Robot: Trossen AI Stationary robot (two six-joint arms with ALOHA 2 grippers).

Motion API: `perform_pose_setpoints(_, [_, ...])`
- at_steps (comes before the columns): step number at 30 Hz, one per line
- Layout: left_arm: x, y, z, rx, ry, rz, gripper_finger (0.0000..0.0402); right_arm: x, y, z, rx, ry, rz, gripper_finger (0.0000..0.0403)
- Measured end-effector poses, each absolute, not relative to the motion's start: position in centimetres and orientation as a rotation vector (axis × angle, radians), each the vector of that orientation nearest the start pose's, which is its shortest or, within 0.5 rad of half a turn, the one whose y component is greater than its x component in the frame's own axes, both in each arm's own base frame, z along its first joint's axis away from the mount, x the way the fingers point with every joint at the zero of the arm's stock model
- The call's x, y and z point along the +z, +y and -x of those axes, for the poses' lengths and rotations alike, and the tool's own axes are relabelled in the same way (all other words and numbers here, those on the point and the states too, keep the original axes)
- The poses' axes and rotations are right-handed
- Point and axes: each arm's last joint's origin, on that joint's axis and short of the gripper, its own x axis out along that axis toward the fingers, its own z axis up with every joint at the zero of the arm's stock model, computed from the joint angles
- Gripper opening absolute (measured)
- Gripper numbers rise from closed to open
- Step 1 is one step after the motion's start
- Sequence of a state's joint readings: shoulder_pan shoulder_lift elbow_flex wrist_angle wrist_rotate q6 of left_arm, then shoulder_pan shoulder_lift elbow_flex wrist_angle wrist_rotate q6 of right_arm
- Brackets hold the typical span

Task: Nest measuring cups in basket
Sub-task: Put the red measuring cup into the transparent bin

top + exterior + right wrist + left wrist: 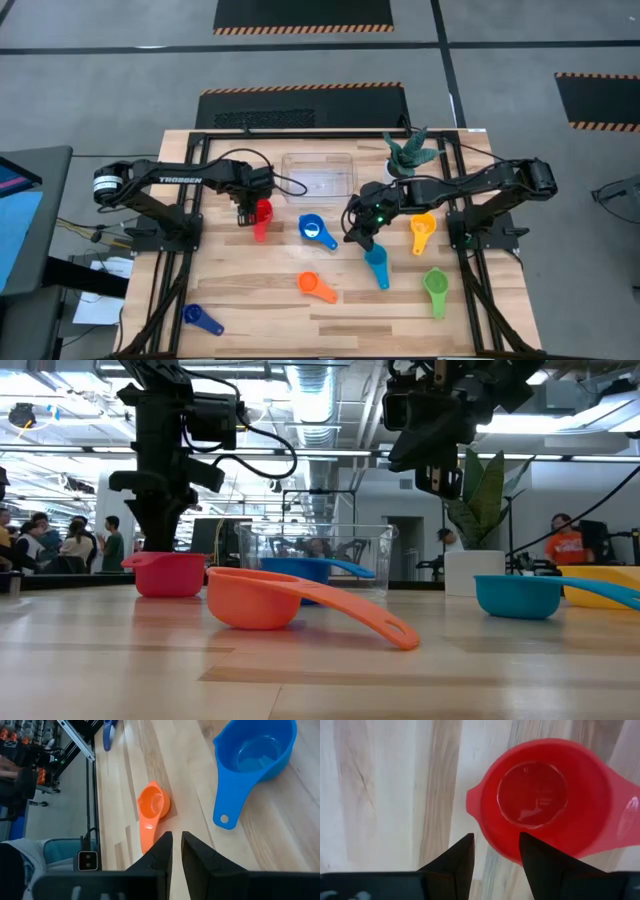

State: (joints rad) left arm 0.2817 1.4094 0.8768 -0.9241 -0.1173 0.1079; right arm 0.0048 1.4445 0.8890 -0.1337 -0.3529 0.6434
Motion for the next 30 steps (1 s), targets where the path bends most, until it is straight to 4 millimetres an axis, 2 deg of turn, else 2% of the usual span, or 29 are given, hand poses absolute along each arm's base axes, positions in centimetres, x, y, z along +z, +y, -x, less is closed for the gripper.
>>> perform_pose_setpoints(7, [19.3,6.8,-22.3,0.304,1.430,0.090,0.0143,22.7,1.1,-30.0,0.112,0.774,-0.732,0.0066])
perform_pose_setpoints(19, [16.4,6.4,-20.9,0.378,1.455,0.145,0.0143,22.7,1.6,-30.0,0.126,0.780,-0.729,0.0066])
perform_pose_setpoints(24, [15.5,6.2,-20.7,0.388,1.420,0.233,0.0140,22.7,1.6,-30.0,0.126,0.780,-0.729,0.0066])
perform_pose_setpoints(27, [15.5,6.2,-20.7,0.404,1.407,0.249,0.0110,22.7,1.6,-30.0,0.125,0.780,-0.729,0.0066])
perform_pose_setpoints(30, [15.6,6.3,-21.0,0.405,1.382,0.255,0.0041,22.7,1.5,-30.0,0.123,0.779,-0.730,0.0066])
